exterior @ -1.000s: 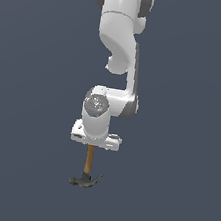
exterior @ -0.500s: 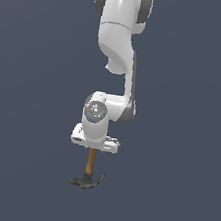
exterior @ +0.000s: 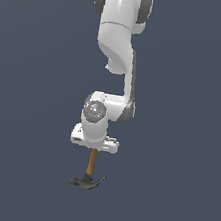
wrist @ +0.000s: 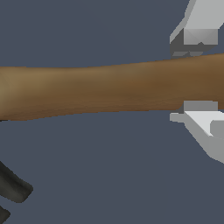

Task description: Pick up the object and move it to a goal position.

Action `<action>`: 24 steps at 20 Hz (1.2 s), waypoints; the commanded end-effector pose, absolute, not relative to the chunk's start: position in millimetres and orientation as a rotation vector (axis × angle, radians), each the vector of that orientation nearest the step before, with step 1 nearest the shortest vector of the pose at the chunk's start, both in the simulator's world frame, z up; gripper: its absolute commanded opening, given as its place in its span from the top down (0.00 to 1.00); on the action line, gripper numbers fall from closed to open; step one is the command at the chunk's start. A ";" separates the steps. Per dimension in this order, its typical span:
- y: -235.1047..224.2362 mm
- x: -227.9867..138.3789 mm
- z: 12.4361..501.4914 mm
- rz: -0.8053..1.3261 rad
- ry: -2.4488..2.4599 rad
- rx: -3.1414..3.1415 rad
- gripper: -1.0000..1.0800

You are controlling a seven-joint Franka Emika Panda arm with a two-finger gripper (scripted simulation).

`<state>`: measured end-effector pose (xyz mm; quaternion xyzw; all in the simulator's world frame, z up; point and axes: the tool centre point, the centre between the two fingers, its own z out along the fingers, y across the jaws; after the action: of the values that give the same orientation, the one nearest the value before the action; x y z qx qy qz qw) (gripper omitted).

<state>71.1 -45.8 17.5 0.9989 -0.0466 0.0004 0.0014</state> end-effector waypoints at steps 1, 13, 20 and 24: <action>-44.7 71.0 17.7 0.002 -0.144 3.136 1.00; -40.9 51.9 36.3 0.001 -0.143 3.137 1.00; -34.9 22.7 64.9 0.001 -0.142 3.137 1.00; -30.7 1.3 86.4 0.001 -0.141 3.138 1.00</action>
<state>8.2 -32.3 76.2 0.9990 -0.0450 -0.0020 0.0005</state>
